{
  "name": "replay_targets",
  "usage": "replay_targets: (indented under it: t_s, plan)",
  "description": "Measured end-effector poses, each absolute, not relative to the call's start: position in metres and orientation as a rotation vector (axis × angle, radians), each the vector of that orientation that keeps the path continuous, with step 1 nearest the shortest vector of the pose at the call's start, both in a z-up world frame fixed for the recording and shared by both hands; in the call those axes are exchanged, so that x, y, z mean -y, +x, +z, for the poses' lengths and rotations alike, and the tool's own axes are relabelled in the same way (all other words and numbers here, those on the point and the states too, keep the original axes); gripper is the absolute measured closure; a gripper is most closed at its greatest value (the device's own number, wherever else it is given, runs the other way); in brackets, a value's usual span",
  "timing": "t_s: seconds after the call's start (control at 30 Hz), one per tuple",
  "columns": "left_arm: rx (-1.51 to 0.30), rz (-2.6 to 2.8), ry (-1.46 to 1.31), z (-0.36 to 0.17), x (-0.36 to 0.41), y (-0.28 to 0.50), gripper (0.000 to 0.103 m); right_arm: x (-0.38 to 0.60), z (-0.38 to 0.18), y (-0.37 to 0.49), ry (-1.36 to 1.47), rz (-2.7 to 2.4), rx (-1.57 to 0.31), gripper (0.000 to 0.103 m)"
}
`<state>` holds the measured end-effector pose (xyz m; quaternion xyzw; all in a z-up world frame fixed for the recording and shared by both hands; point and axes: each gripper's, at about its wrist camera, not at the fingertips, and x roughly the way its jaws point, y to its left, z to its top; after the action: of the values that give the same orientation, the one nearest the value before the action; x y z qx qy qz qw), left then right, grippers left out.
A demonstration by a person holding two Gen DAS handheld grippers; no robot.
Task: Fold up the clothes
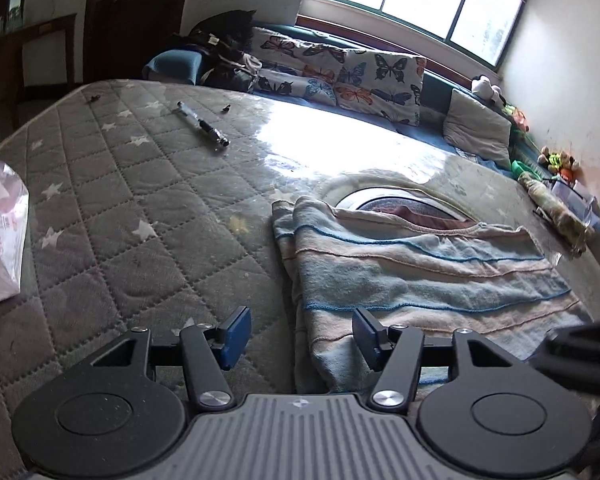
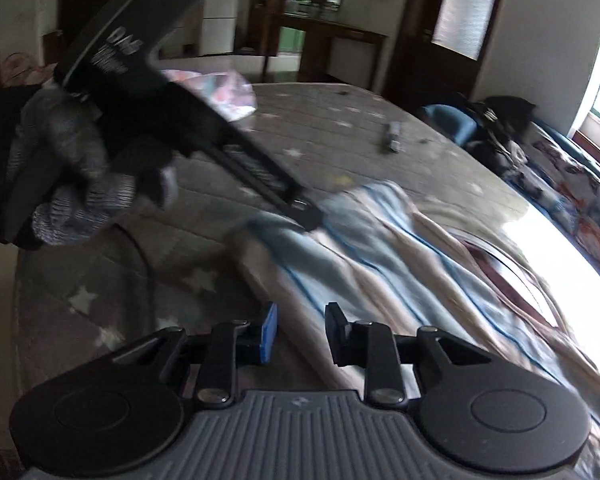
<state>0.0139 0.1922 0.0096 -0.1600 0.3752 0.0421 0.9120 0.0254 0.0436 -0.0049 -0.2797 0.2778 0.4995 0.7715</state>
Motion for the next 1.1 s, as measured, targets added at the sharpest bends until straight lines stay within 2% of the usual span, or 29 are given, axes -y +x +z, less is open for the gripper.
replay_targets:
  t_s: [0.17,0.37,0.43,0.5,0.57,0.7,0.87,0.97,1.0,1.07,1.1]
  plan:
    - [-0.772,0.078,-0.407,0.011,-0.202,0.011,0.039,-0.069,-0.011,0.011,-0.668,1.119,-0.525,0.070]
    - [-0.775,0.076,-0.457,0.012,-0.209,0.012,0.034,-0.088,-0.028,0.008,-0.692,1.095,-0.501,0.070]
    - [-0.780,0.077,-0.475,0.011,-0.211,0.013,0.034,-0.089,-0.031,0.006,-0.695,1.079,-0.484,0.073]
    - [-0.783,0.078,-0.505,0.010,-0.214,0.014,0.031,-0.087,-0.030,0.004,-0.685,1.072,-0.474,0.091]
    - [-0.782,0.082,-0.546,0.010,-0.218,0.015,0.027,-0.081,-0.026,0.005,-0.644,1.077,-0.487,0.097]
    - [-0.791,0.081,-0.648,0.006,-0.223,0.018,0.022,-0.069,-0.013,0.009,-0.568,1.079,-0.485,0.099]
    - [-0.811,0.071,-0.753,0.000,-0.224,0.027,0.024,-0.052,0.001,0.013,-0.503,1.078,-0.475,0.099]
    - [-0.819,0.055,-0.782,-0.002,-0.221,0.035,0.035,-0.043,0.007,0.015,-0.480,1.080,-0.476,0.099]
    - [-0.822,0.050,-0.790,-0.003,-0.220,0.037,0.050,-0.041,0.008,0.015,-0.473,1.081,-0.476,0.099]
    - [-0.827,0.043,-0.809,-0.007,-0.218,0.041,0.069,-0.037,0.010,0.014,-0.466,1.086,-0.482,0.099]
    - [-0.830,0.041,-0.819,-0.009,-0.217,0.042,0.076,-0.036,0.010,0.014,-0.466,1.089,-0.484,0.099]
